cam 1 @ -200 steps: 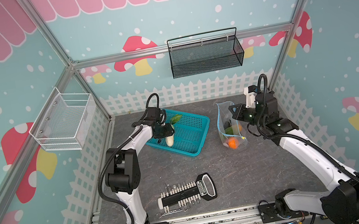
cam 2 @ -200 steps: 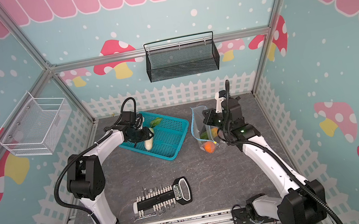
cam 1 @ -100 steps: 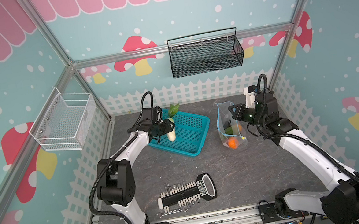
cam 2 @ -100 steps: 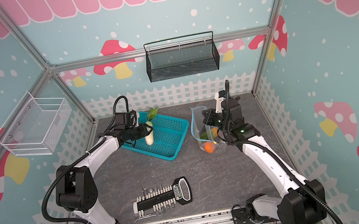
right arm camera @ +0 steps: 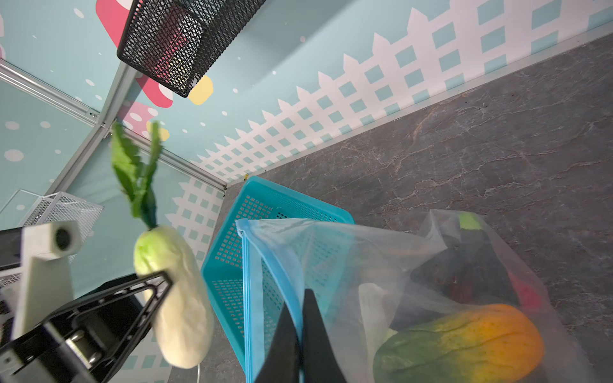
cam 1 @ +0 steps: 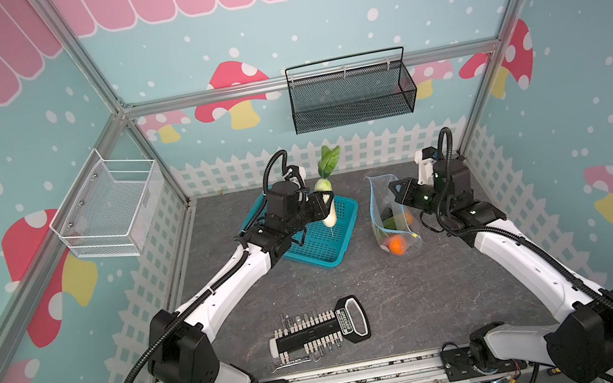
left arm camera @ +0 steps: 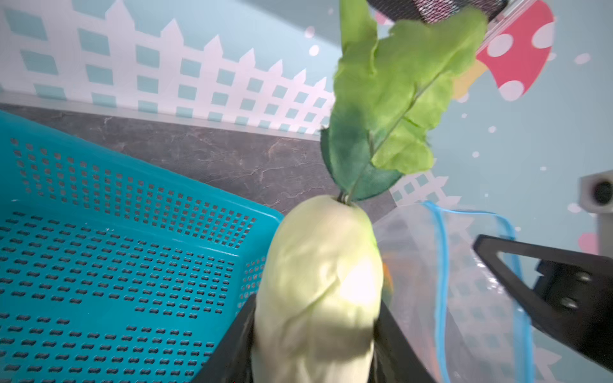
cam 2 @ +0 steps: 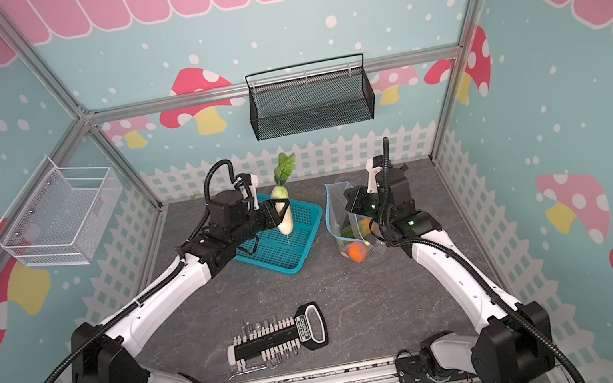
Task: Place the food in the zip-top bag and seal the zipper
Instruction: 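Lift the radish with the left gripper and carry it over the bag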
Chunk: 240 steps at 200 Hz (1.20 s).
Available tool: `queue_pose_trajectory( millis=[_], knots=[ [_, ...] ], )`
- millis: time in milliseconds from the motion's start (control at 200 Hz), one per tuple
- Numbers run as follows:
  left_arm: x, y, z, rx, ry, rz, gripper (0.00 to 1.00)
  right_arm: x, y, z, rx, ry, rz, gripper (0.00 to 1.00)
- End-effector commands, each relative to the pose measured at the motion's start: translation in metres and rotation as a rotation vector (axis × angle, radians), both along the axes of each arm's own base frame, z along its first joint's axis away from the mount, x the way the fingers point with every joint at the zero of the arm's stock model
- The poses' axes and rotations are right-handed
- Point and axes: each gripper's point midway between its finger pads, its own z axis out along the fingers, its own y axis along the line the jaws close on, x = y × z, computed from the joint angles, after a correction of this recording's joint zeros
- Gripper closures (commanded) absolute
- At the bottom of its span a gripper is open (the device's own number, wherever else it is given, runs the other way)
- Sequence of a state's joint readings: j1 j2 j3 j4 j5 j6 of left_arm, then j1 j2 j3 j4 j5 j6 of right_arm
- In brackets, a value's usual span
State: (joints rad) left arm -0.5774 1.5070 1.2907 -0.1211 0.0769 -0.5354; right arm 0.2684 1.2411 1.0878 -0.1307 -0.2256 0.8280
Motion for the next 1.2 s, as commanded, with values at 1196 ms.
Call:
queue_pose_trajectory(
  millis=[1196],
  knots=[
    [-0.040, -0.119, 0.084, -0.255, -0.294, -0.074, 0.78, 0.000, 0.002, 0.039, 0.111, -0.044, -0.017, 0.98]
  ],
)
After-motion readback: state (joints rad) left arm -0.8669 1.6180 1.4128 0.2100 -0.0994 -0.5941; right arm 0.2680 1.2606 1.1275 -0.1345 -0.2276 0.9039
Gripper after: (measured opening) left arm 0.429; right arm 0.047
